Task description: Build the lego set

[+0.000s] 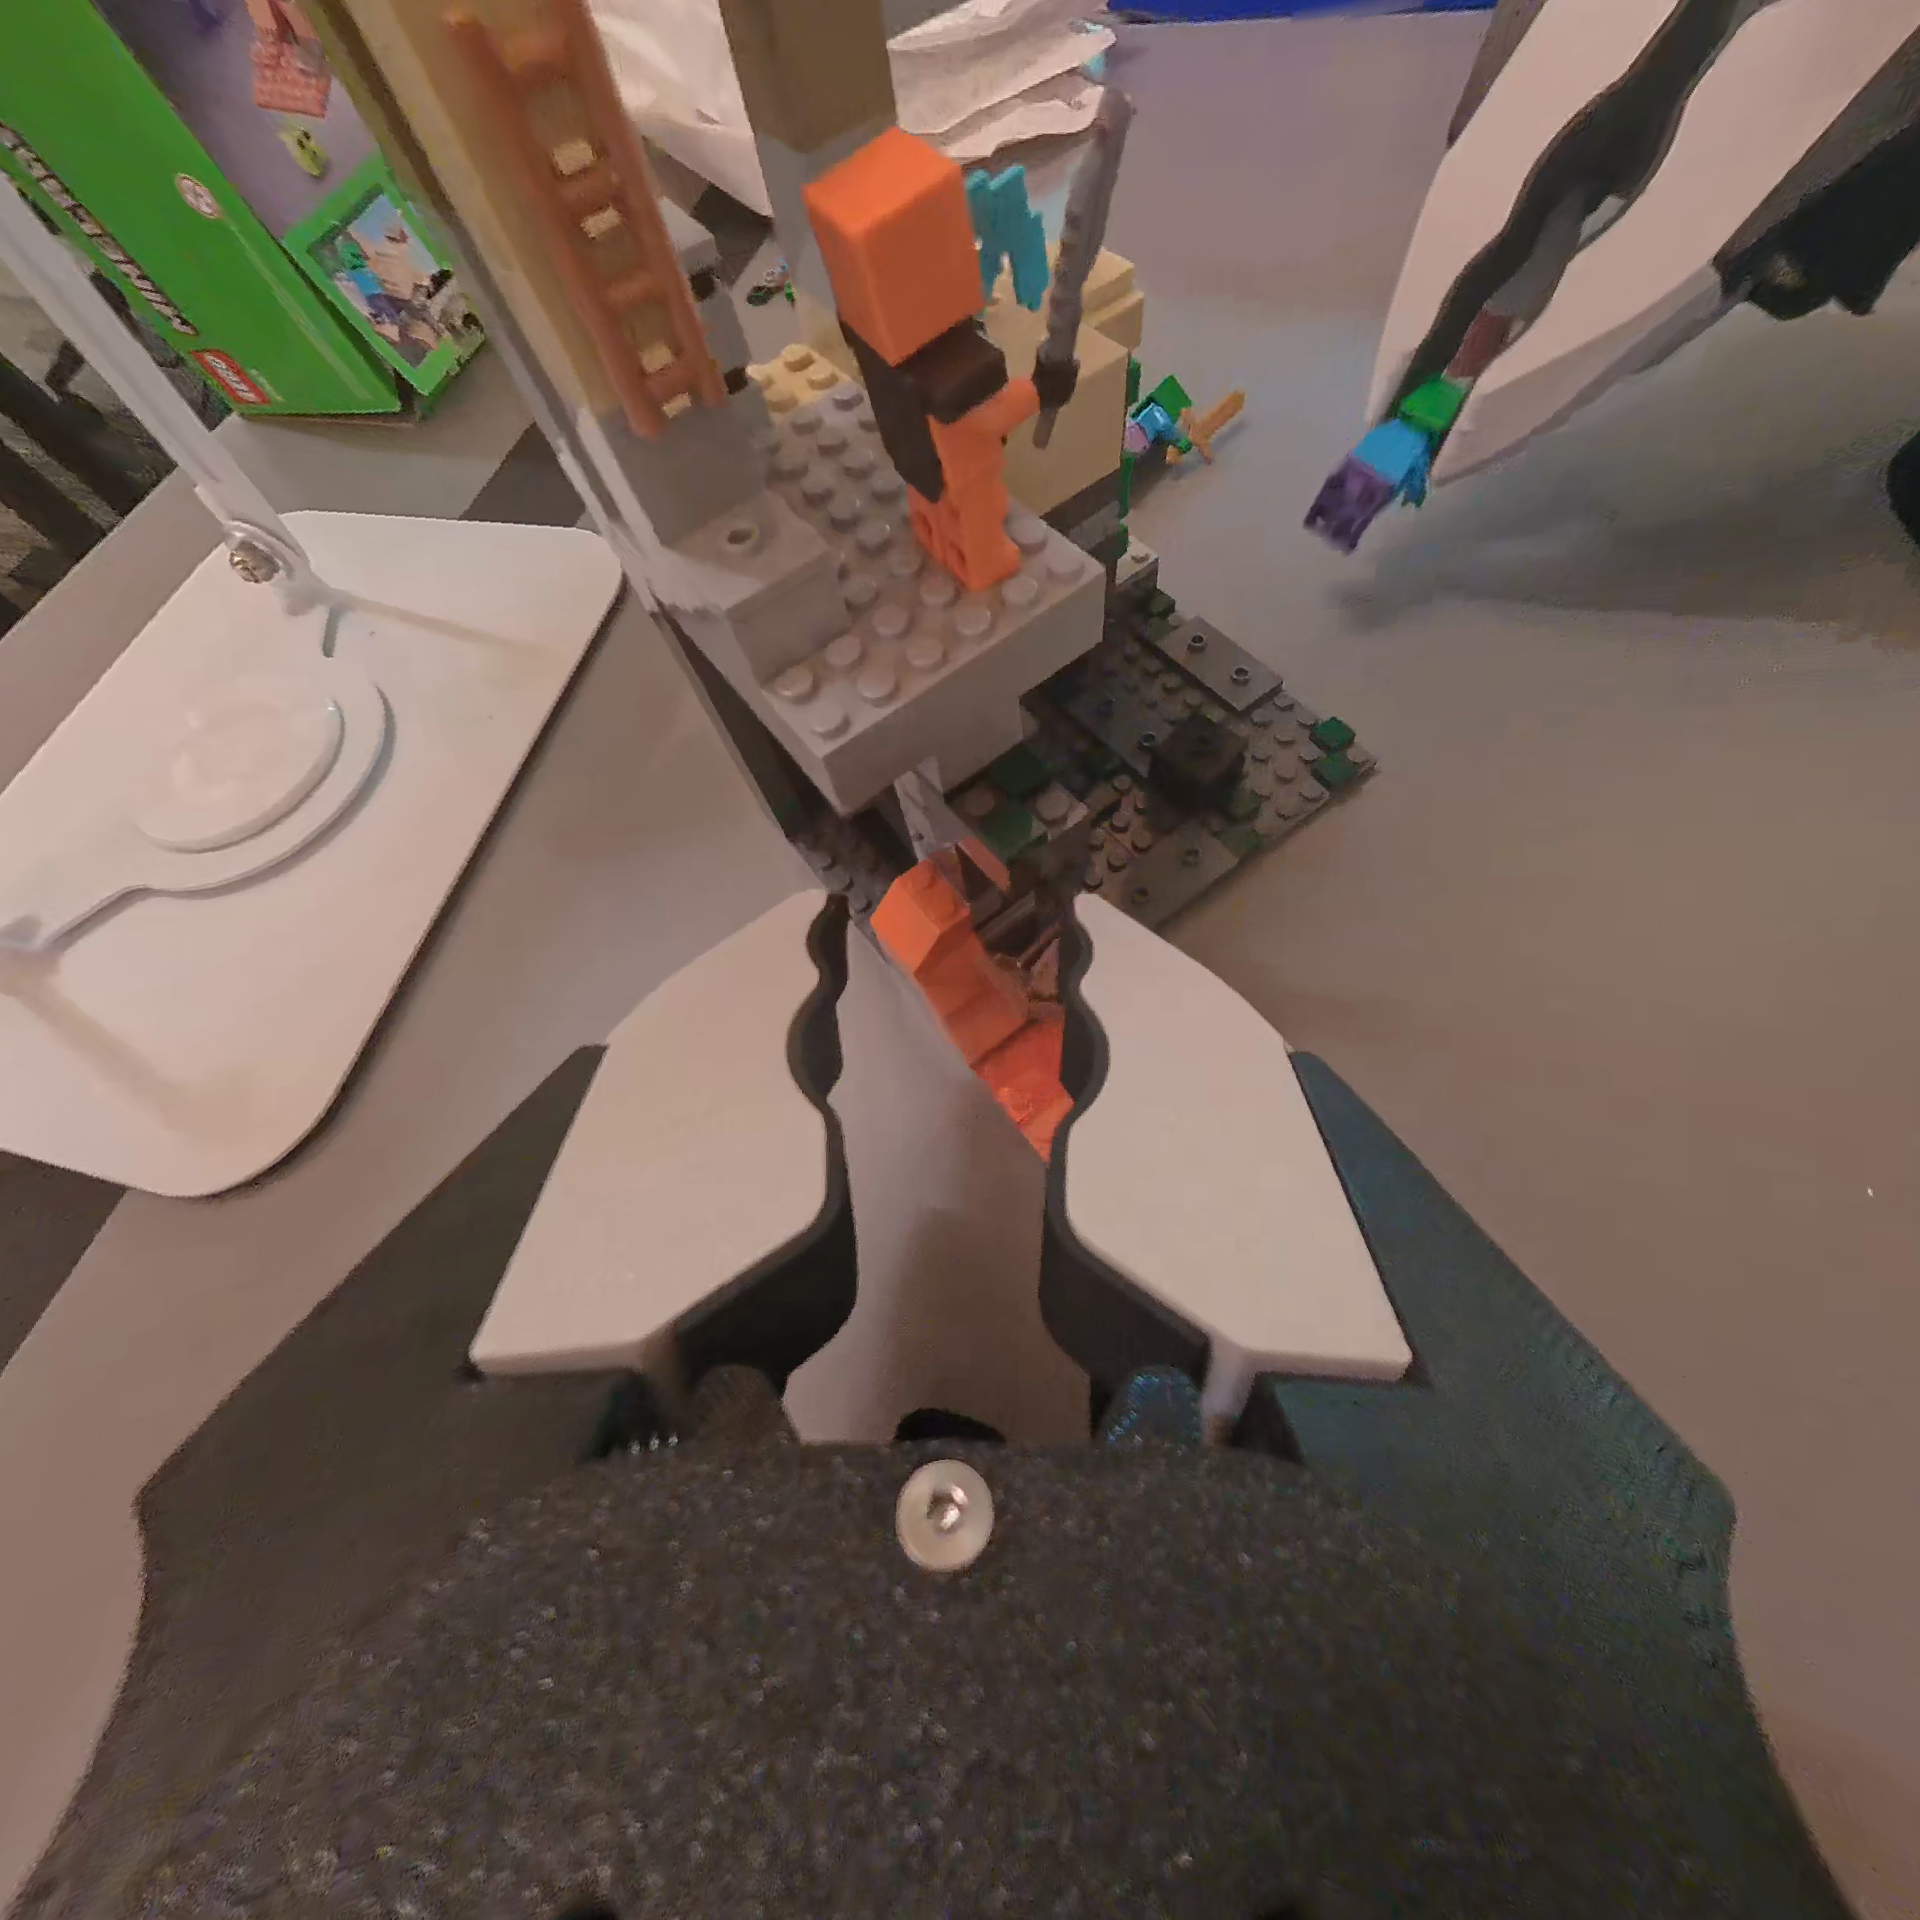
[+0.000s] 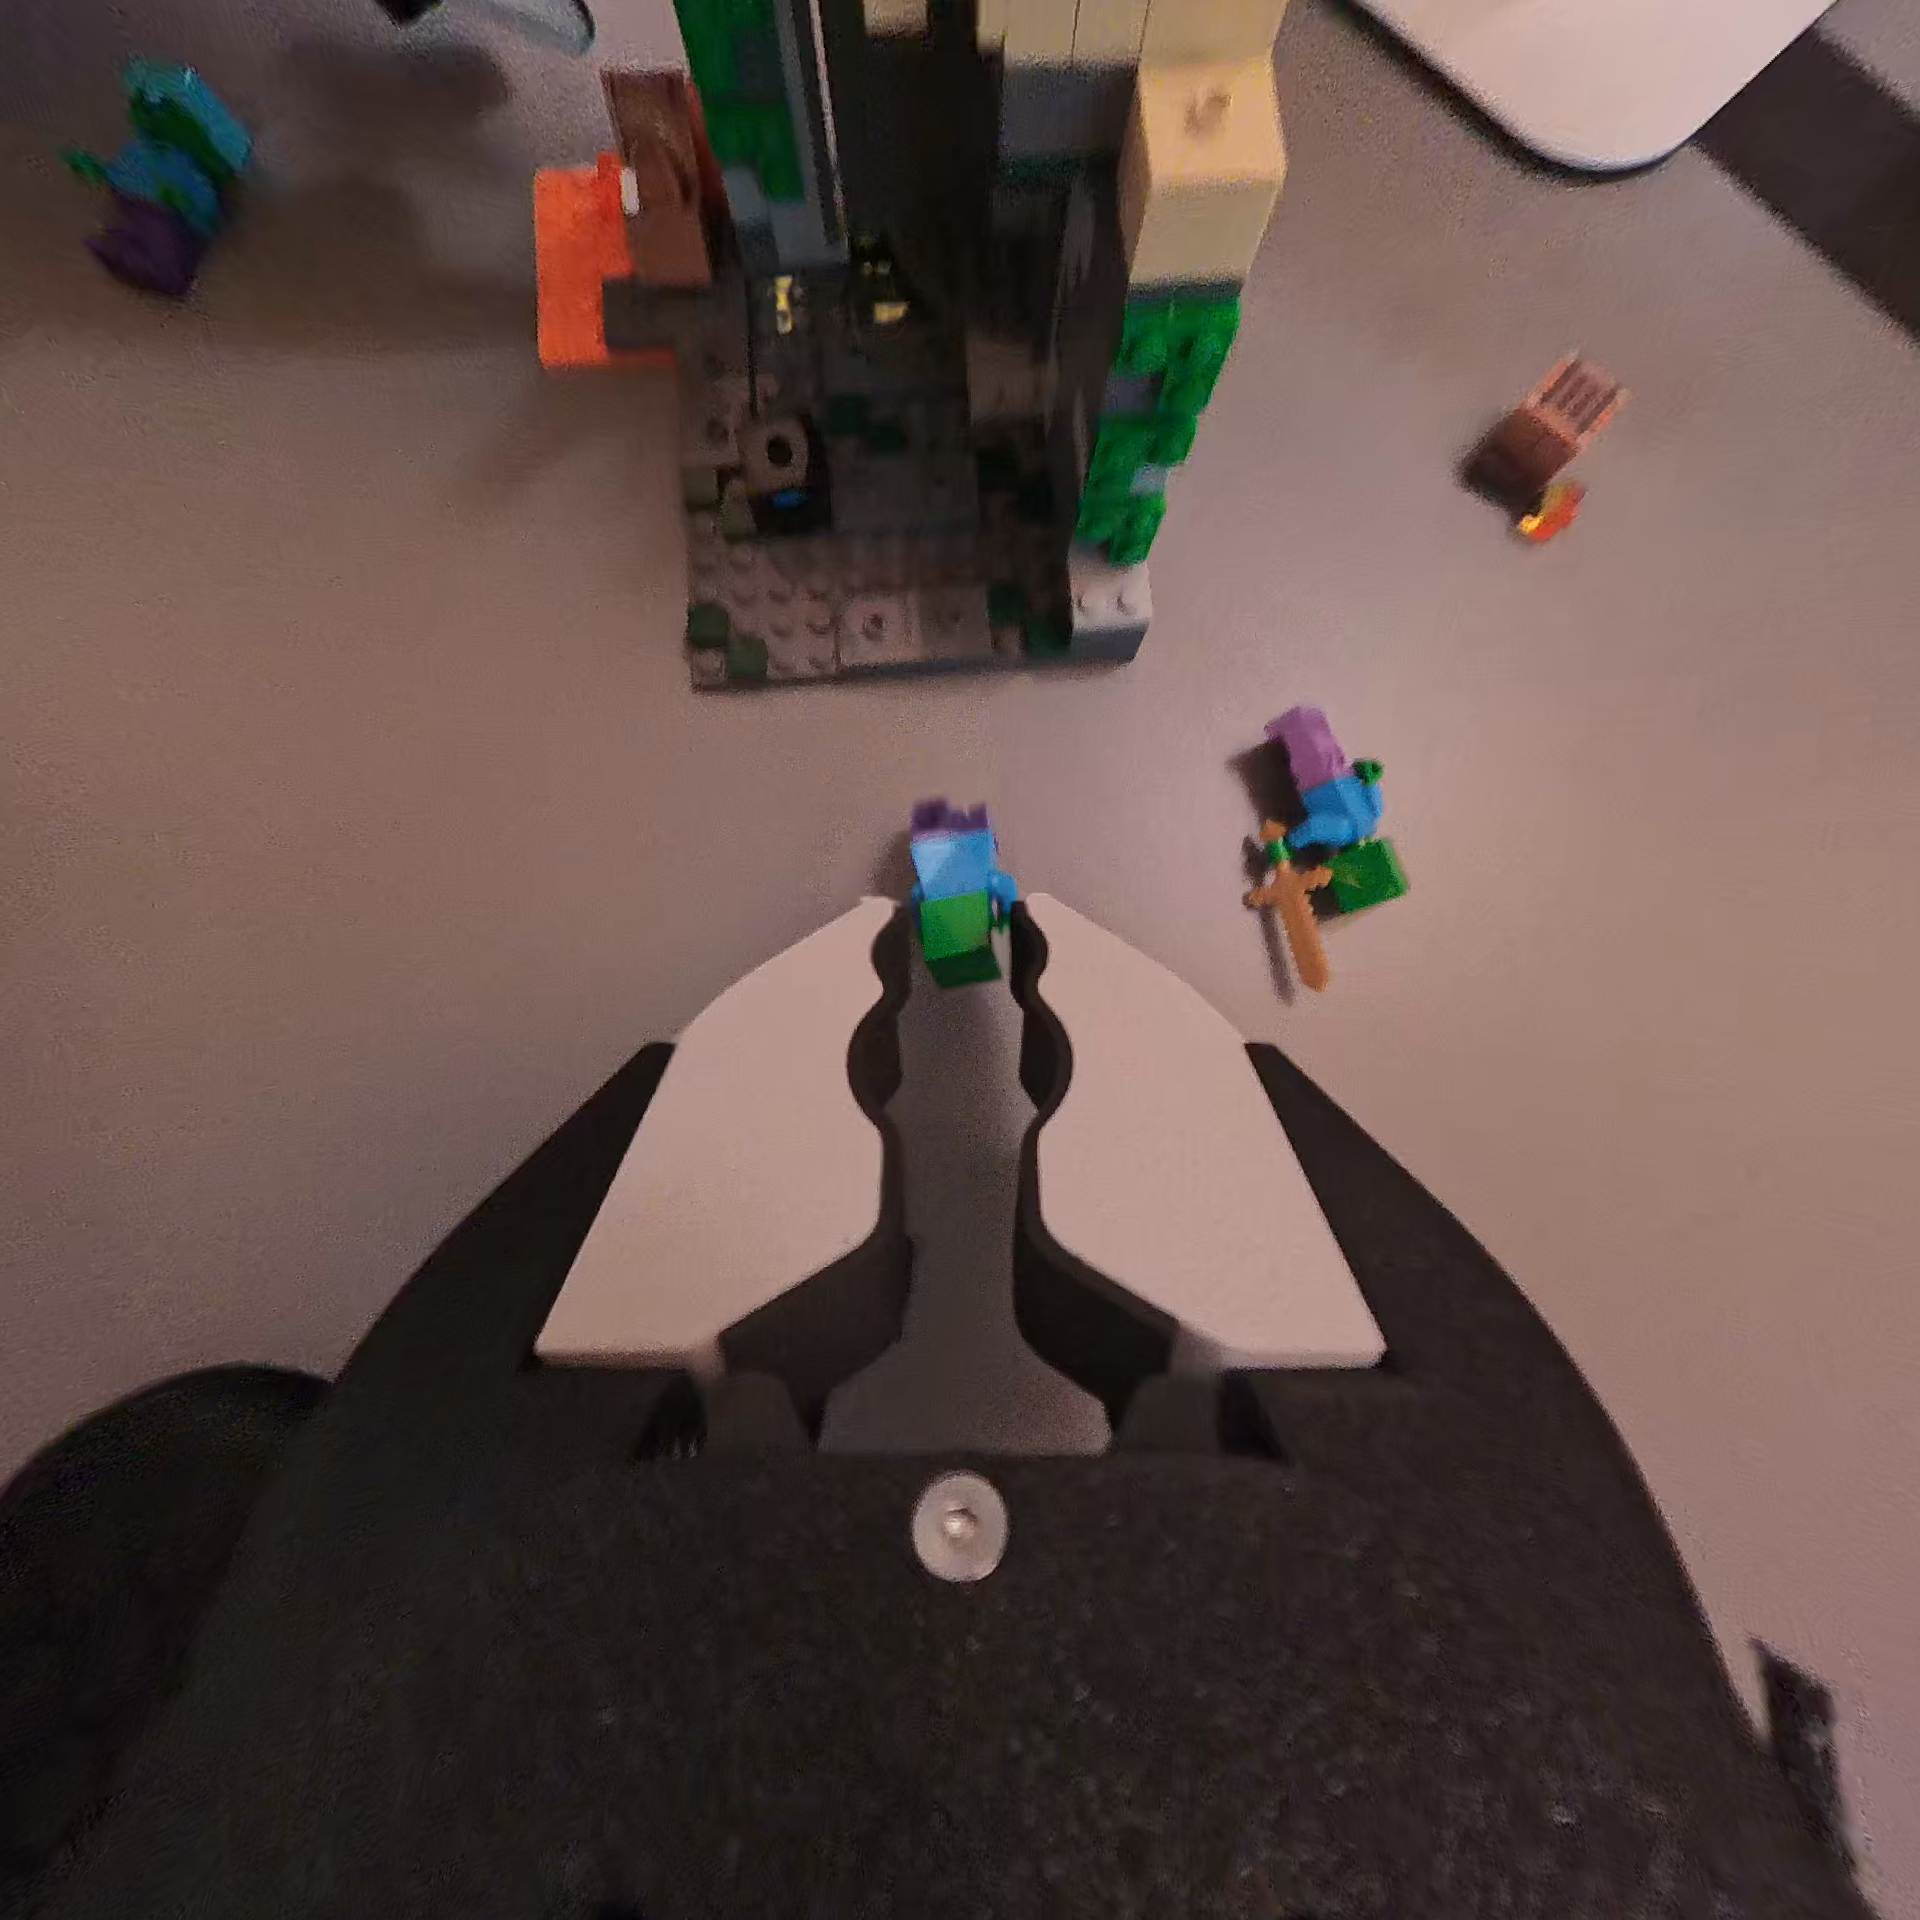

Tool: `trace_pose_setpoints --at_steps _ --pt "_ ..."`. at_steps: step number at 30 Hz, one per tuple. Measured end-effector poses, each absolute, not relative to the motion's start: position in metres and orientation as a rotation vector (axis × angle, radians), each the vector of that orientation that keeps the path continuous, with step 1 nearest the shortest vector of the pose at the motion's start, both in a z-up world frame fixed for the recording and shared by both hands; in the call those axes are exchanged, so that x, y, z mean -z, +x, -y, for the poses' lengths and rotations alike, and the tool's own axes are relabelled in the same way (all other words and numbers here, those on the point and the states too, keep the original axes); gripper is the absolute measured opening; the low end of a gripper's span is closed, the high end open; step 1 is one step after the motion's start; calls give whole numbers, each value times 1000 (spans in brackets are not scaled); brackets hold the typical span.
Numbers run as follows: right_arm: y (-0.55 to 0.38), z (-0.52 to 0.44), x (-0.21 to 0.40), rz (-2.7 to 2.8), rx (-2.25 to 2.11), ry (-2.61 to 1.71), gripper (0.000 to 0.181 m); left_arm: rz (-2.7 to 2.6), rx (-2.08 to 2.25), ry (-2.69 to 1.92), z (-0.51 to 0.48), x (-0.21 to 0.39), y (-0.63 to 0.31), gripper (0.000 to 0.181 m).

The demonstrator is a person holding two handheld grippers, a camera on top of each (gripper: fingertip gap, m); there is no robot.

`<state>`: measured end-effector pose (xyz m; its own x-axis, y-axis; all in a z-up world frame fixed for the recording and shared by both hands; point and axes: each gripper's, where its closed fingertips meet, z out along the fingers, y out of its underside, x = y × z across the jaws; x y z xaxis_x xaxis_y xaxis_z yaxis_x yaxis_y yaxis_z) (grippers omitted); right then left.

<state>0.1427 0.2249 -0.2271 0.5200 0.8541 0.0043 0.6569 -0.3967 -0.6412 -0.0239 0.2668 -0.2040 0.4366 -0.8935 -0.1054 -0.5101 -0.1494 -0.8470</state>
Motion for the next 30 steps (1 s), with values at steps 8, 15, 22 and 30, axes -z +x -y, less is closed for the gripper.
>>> trace_pose_setpoints --at_steps 8,15,22,30 --pt "115 -255 169 1319 -616 -1858 45 -1199 573 -1815 -268 213 -13 43" --pt "108 -350 154 1422 -709 -1693 23 -1195 577 -1809 -264 214 -10 40" --pt "48 -425 191 1579 -516 -1596 2 -1156 572 -1812 -268 213 -4 40" --pt "10 -383 218 1854 -839 -1451 0 -1140 542 -1815 -271 209 2 39"
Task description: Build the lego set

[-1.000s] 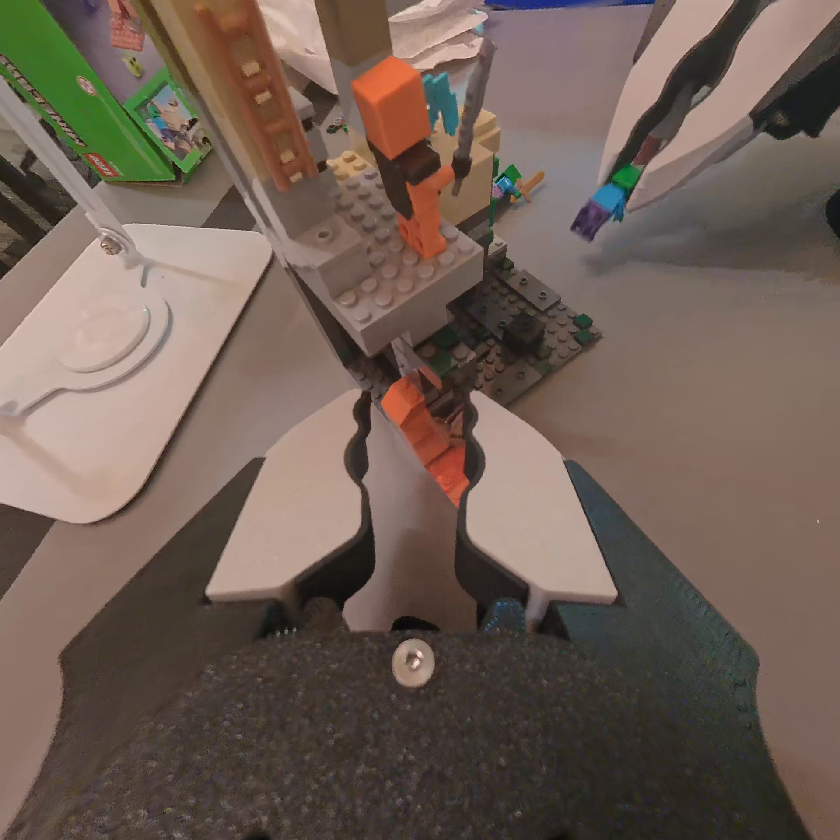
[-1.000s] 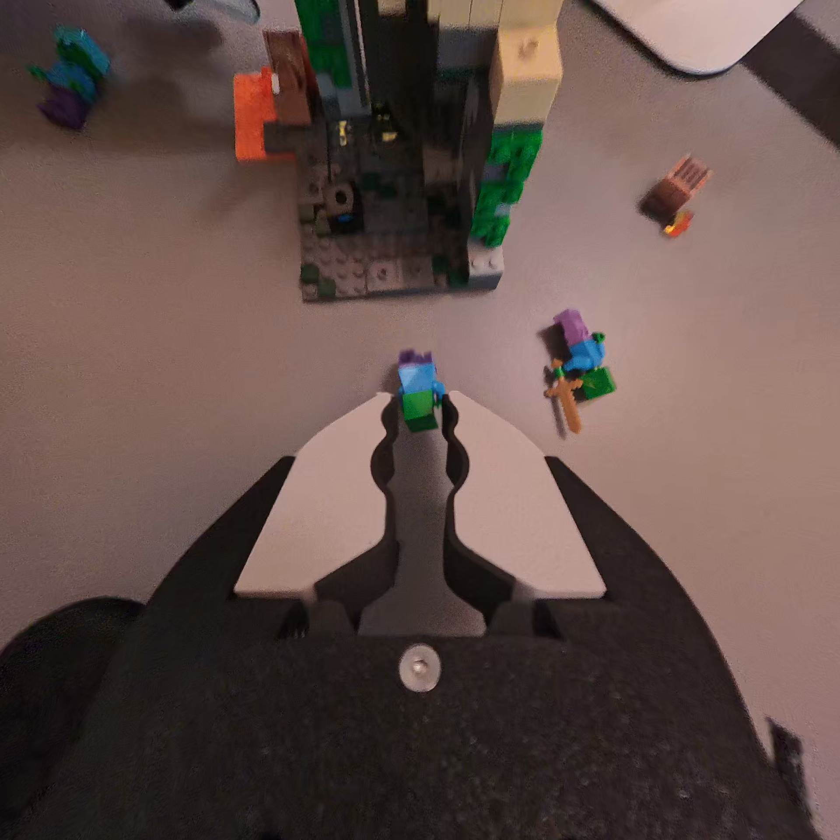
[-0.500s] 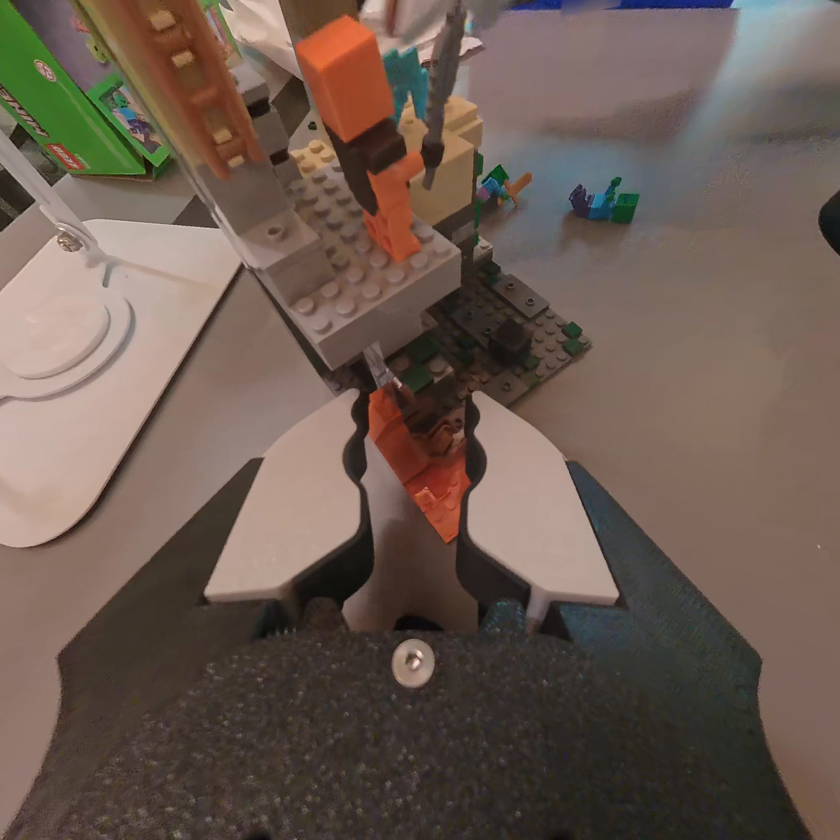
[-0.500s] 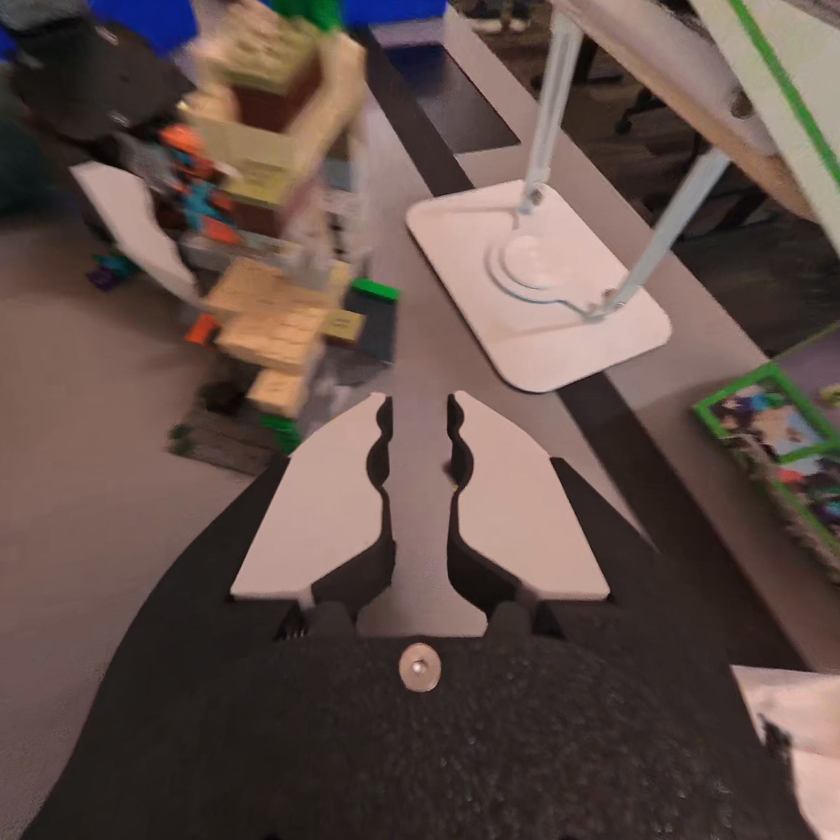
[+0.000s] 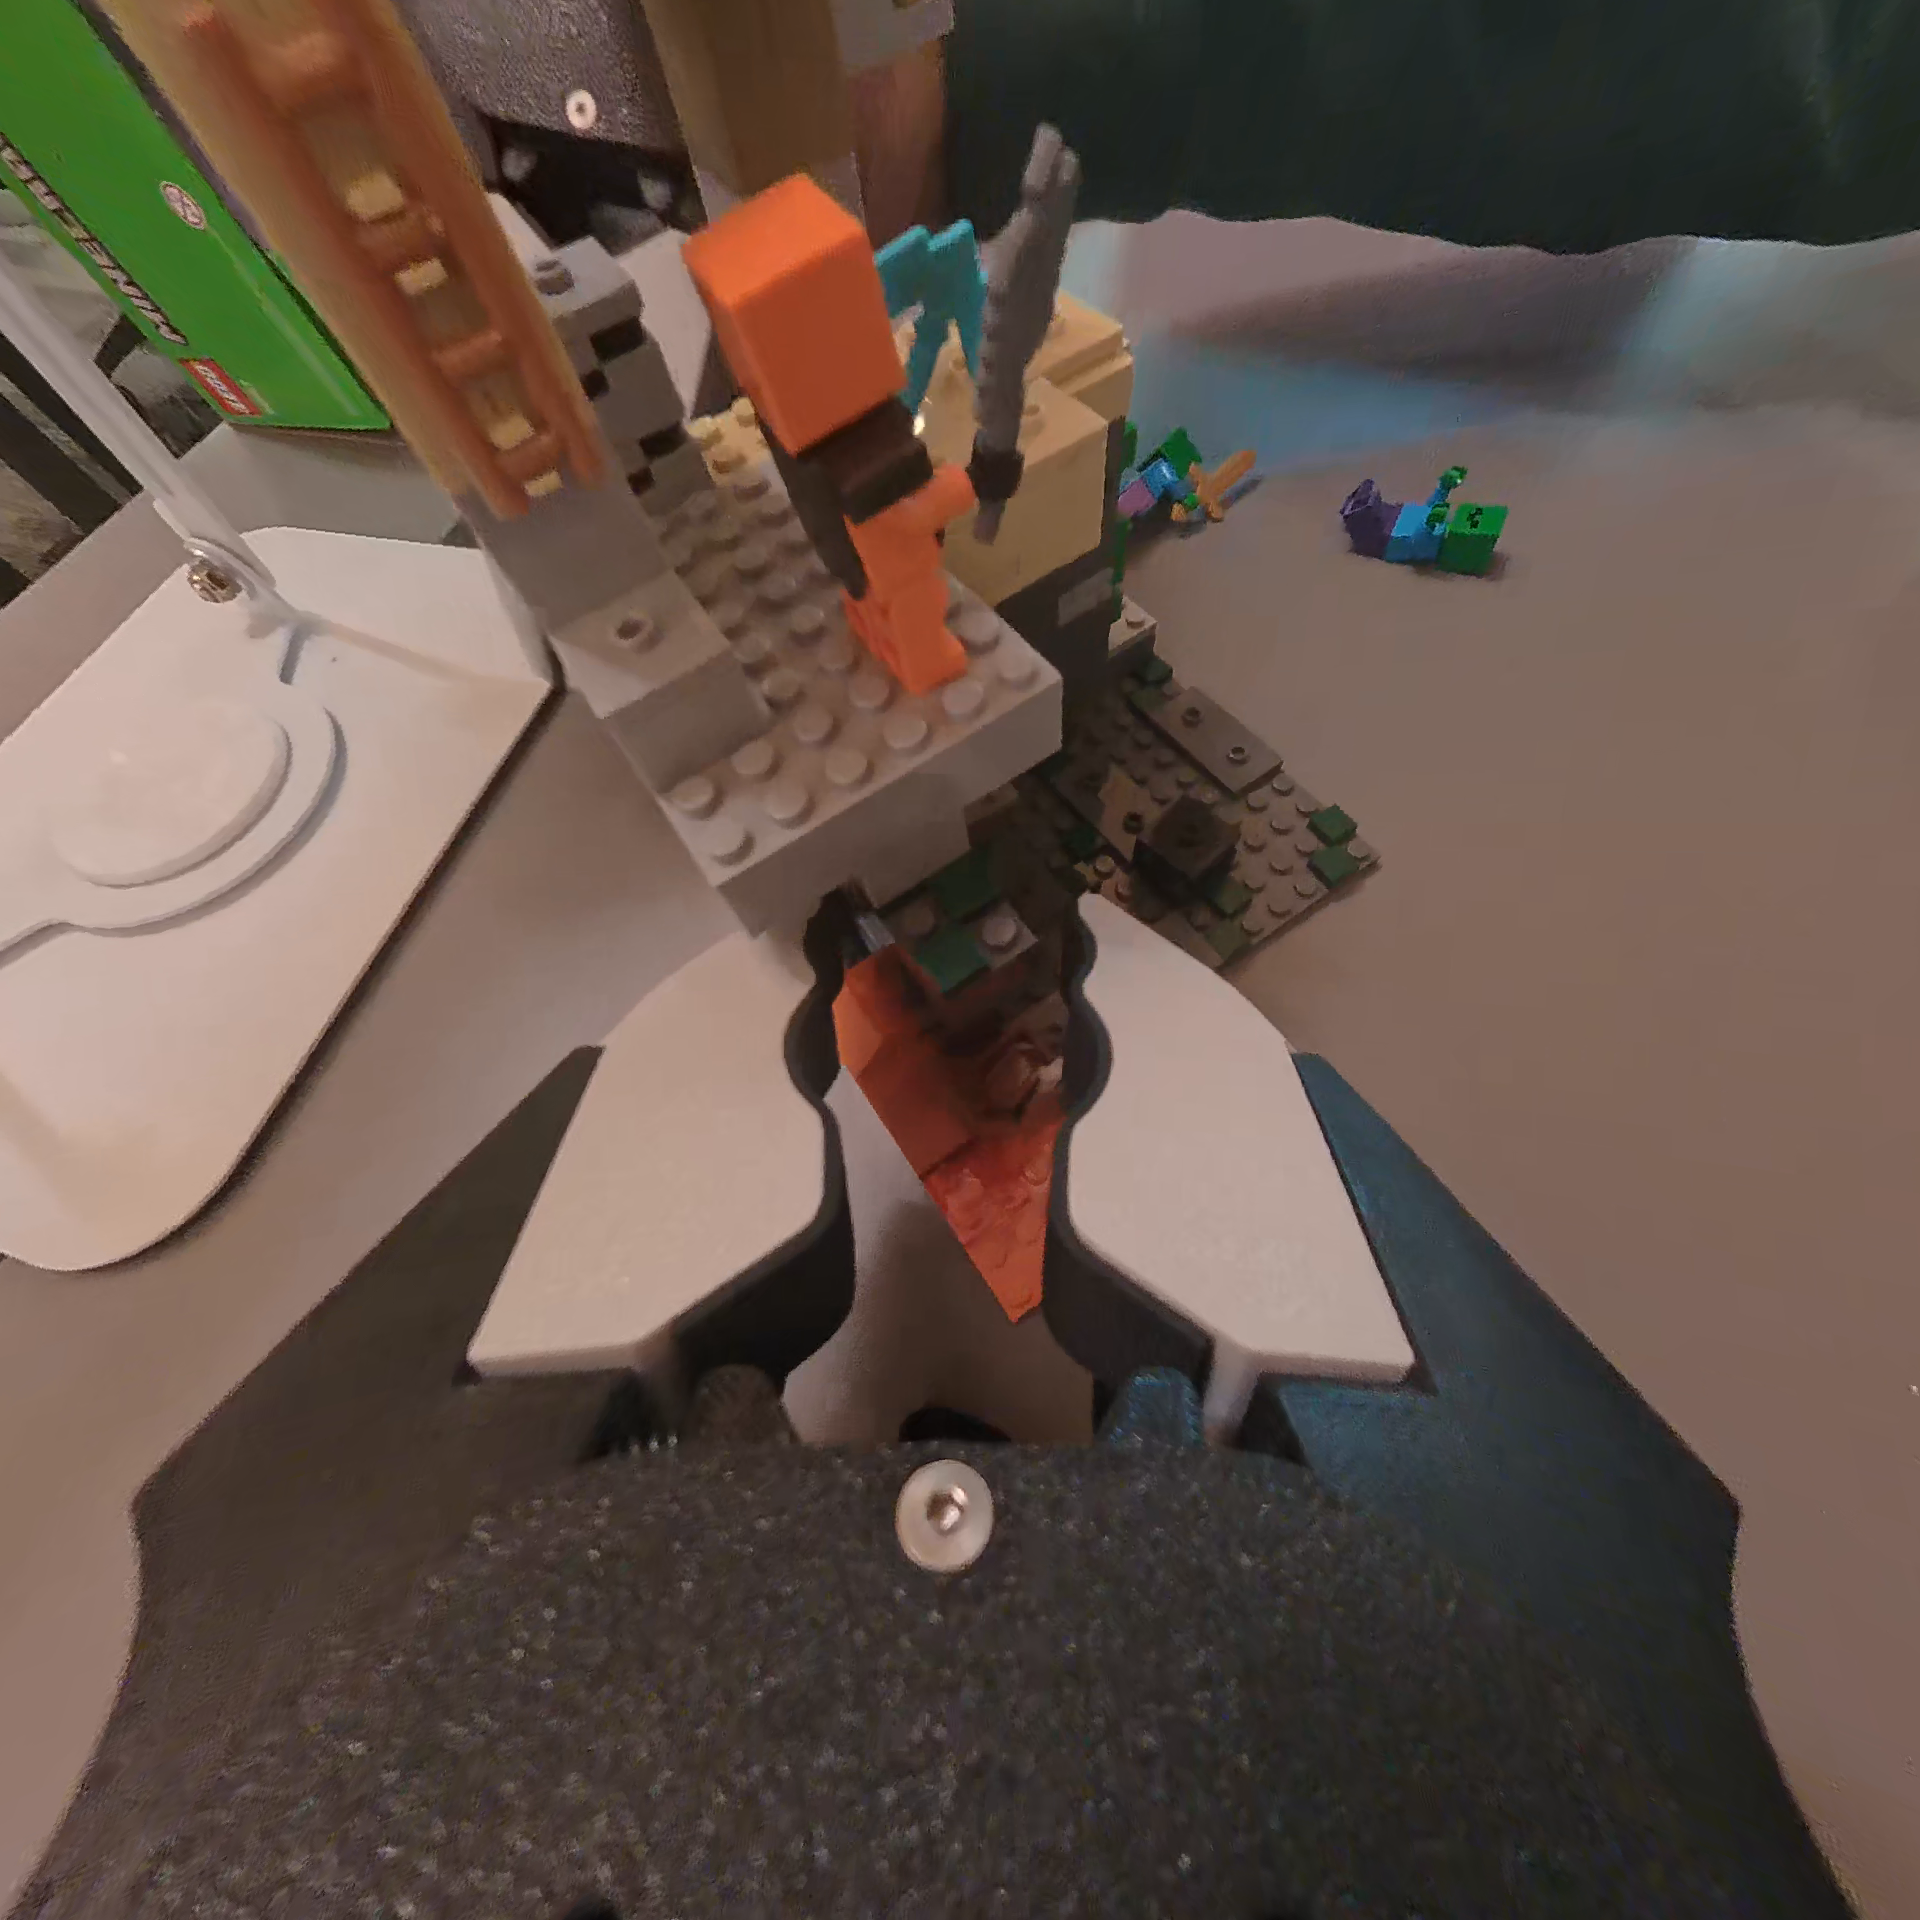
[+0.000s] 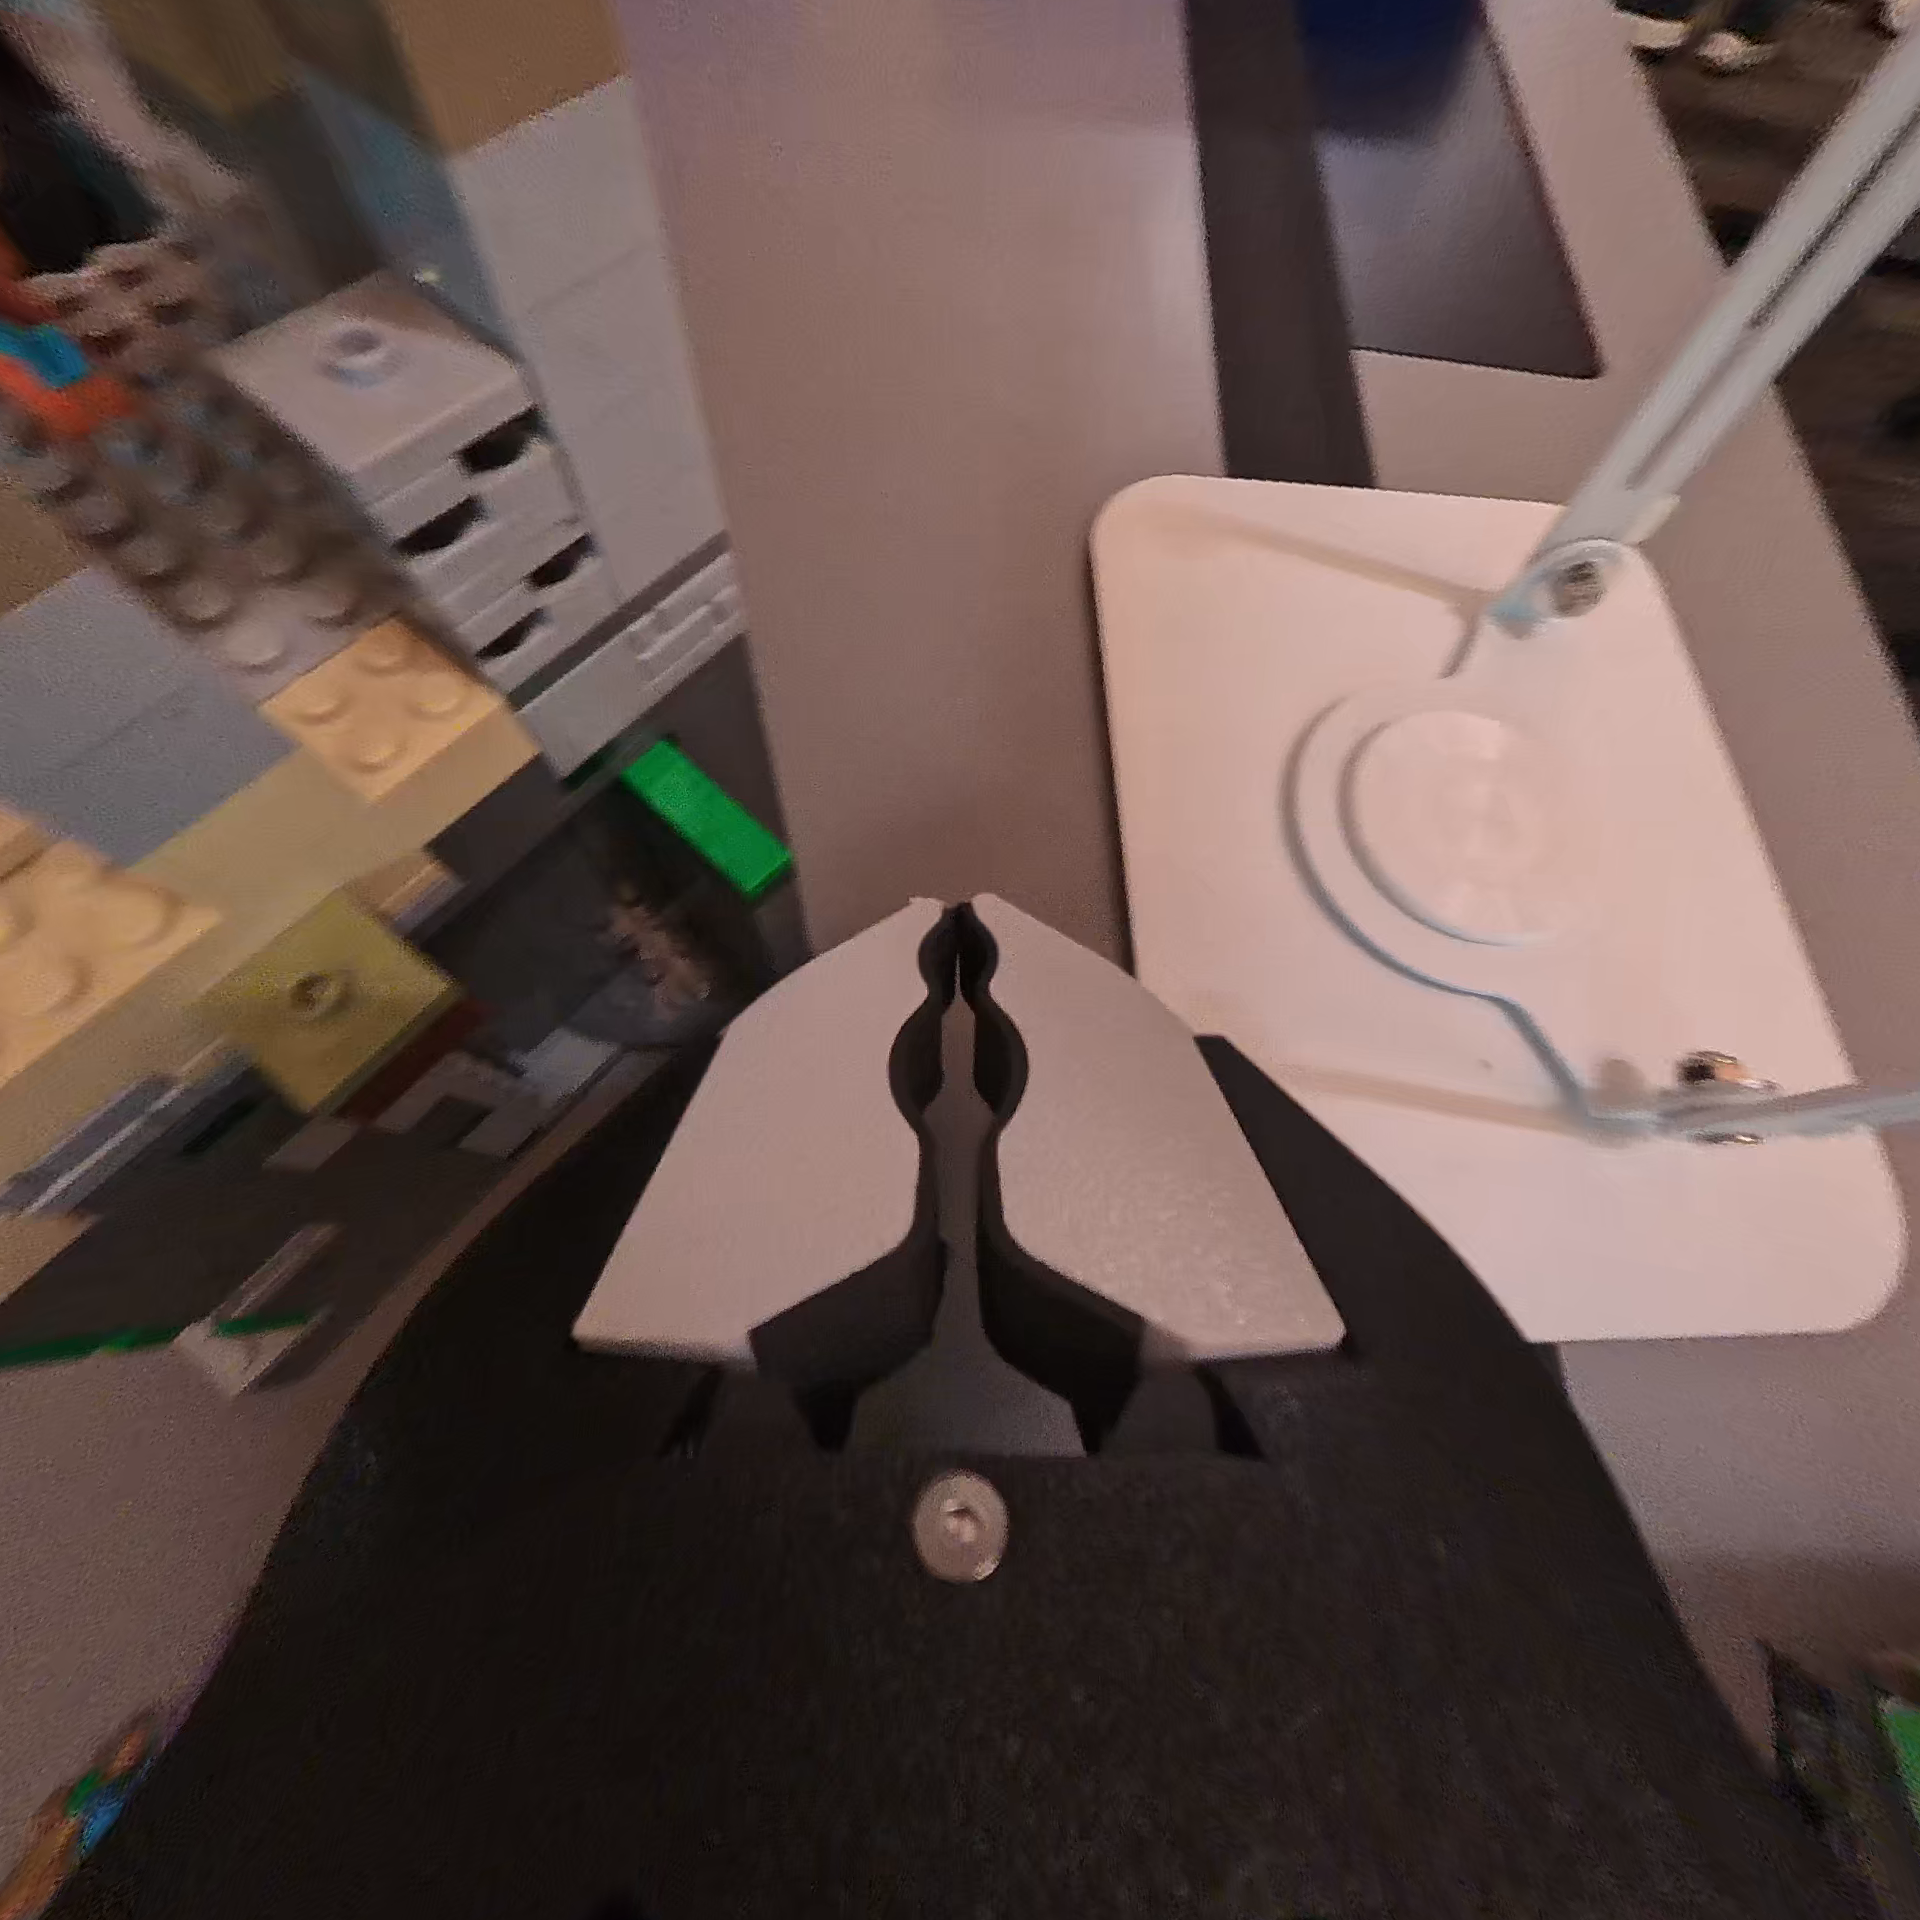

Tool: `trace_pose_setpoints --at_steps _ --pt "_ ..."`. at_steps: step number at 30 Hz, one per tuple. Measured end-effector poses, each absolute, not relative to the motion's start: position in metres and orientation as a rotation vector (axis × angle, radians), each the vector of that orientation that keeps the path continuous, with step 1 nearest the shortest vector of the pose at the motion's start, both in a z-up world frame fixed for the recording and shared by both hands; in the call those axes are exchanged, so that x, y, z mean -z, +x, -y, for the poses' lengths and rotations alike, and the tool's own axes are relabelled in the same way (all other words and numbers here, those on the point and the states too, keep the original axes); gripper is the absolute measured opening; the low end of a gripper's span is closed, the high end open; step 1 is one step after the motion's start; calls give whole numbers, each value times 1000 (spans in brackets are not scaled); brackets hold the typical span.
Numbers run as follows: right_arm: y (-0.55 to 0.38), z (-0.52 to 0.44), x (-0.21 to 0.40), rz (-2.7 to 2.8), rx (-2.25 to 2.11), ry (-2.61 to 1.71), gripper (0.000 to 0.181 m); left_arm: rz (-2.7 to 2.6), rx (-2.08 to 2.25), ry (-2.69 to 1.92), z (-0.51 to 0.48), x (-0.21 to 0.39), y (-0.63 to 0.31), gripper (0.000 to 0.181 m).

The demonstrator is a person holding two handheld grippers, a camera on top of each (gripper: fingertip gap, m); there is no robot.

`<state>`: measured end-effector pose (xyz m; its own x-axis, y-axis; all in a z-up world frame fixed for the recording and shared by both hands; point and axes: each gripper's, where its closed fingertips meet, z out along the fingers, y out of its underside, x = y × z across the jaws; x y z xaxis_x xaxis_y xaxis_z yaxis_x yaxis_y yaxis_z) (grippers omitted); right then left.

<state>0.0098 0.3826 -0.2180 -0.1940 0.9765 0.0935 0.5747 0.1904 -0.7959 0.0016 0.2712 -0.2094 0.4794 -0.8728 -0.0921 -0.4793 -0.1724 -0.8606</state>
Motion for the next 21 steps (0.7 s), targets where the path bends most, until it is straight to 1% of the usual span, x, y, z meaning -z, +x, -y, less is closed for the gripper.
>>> trace_pose_setpoints --at_steps 5,10,17,21 --pt "28 -360 212 1899 -990 -1440 0 -1139 535 -1816 -270 206 -1 39" --pt "36 -342 205 1942 -1040 -1428 0 -1133 513 -1822 -270 204 -4 37" --pt "19 -394 198 1789 -913 -1513 0 -1137 510 -1825 -269 204 -5 36" --pt "-1 -392 208 1806 -882 -1486 0 -1147 517 -1826 -267 206 -2 36"
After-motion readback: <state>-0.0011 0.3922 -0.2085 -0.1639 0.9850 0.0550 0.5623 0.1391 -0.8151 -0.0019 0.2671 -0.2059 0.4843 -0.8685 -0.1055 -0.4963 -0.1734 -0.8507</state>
